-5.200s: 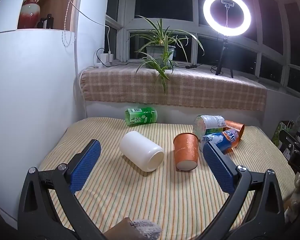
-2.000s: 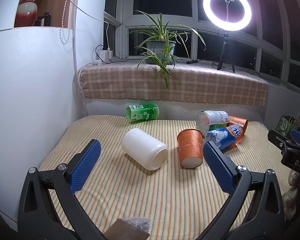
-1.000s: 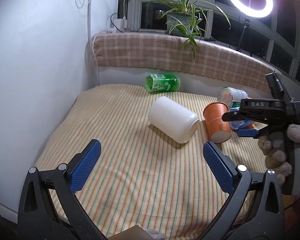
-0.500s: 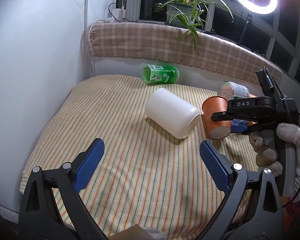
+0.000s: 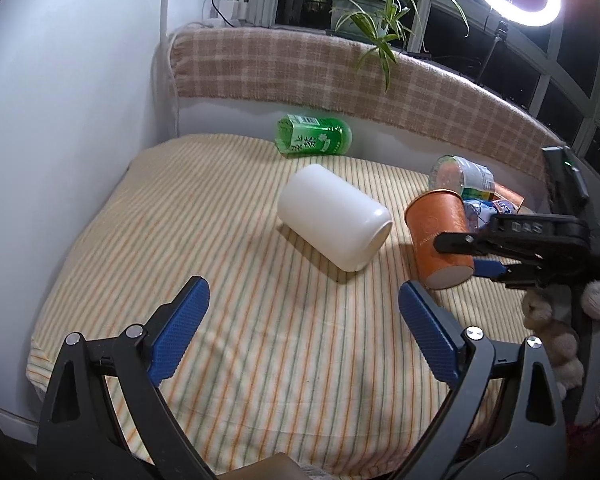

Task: Flip cup upright
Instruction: 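Lift the orange cup with the right tool toward the left tool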

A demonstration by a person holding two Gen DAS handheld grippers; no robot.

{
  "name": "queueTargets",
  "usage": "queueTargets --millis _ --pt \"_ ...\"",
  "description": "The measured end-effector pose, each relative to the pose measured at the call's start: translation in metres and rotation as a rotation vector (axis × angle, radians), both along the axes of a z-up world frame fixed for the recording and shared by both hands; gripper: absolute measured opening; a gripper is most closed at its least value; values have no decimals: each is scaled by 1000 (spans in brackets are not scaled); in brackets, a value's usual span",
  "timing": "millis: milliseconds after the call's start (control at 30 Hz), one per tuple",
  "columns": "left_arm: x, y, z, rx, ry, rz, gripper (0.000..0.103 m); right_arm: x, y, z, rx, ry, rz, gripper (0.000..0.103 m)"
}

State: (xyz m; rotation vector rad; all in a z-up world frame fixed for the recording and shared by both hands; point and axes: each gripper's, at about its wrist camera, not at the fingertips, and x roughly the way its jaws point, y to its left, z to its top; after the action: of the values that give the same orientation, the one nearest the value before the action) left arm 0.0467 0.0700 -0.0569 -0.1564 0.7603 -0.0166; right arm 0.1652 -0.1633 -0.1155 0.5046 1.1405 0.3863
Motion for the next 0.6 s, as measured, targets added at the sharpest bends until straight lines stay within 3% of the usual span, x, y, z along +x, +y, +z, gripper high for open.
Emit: queueTargets --millis 400,600 --pt "18 -22 -14 -111 105 -63 97 -53 -37 -13 -12 37 -36 56" --pt "23 -47 -8 -88 106 -108 97 -65 -38 -19 -7 39 -32 56"
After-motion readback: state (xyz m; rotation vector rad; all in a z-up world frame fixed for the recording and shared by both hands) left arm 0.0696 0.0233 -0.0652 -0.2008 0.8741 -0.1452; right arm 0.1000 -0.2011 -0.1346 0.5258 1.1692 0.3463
